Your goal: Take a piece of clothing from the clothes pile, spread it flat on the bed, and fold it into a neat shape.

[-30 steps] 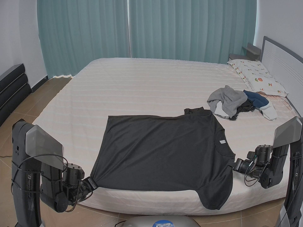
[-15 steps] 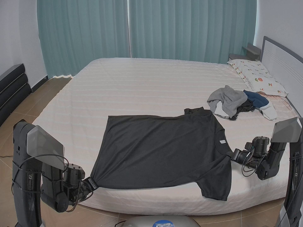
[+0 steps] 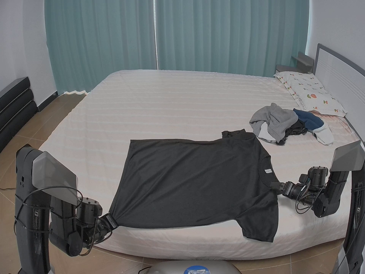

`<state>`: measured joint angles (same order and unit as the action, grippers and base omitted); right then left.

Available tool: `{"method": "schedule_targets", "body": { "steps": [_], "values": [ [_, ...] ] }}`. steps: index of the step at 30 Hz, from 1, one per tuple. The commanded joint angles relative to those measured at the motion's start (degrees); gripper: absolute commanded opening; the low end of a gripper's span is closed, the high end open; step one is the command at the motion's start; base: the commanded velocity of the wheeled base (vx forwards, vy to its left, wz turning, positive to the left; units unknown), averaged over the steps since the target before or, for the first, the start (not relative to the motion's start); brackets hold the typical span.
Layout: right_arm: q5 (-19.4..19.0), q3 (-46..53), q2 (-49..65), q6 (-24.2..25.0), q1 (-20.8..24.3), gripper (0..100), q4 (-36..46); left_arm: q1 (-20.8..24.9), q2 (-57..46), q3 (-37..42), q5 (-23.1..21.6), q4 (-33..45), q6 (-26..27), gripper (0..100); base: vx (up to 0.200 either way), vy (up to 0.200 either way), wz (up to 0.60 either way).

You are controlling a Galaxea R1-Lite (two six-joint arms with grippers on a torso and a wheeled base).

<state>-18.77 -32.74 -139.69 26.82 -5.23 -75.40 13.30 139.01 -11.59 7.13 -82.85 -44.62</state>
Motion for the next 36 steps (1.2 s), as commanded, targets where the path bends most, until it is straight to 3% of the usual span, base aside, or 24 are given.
{"method": "schedule_targets", "body": {
  "steps": [1,6,11,18,23,32,36],
  "values": [
    [-1.9,2.9,2.4,0.0,-2.4,100,0.0,-0.1,-0.1,-0.1,0.0,0.0,0.0,0,0.000,0.000,0.00],
    [-7.9,10.0,5.7,-0.1,-3.6,100,-0.1,-0.1,-0.1,-0.1,-0.1,0.0,0.0,0,0.000,0.000,0.00],
    [-10.3,14.5,5.7,-0.8,-2.8,100,-0.8,-0.1,-0.1,-0.1,-0.1,0.0,0.0,0,0.000,0.000,0.00],
    [-10.4,16.6,4.6,-1.6,-0.1,100,-0.7,-0.1,-0.1,-0.1,-0.1,0.0,0.0,0,0.000,0.000,0.00],
    [-9.9,18.6,3.1,-6.5,0.8,100,-1.3,-0.1,-0.1,-0.1,-0.1,0.0,0.0,0,0.000,0.000,0.00],
    [-10.0,18.6,3.0,-6.3,3.2,100,-2.3,-0.1,-0.1,-0.1,-0.1,0.0,0.0,0,0.000,0.000,0.00],
    [-7.9,18.2,2.1,-6.2,4.2,100,-2.3,-0.2,-0.1,-0.1,-0.3,0.0,0.0,0,0.000,0.000,0.00]
  ]
}}
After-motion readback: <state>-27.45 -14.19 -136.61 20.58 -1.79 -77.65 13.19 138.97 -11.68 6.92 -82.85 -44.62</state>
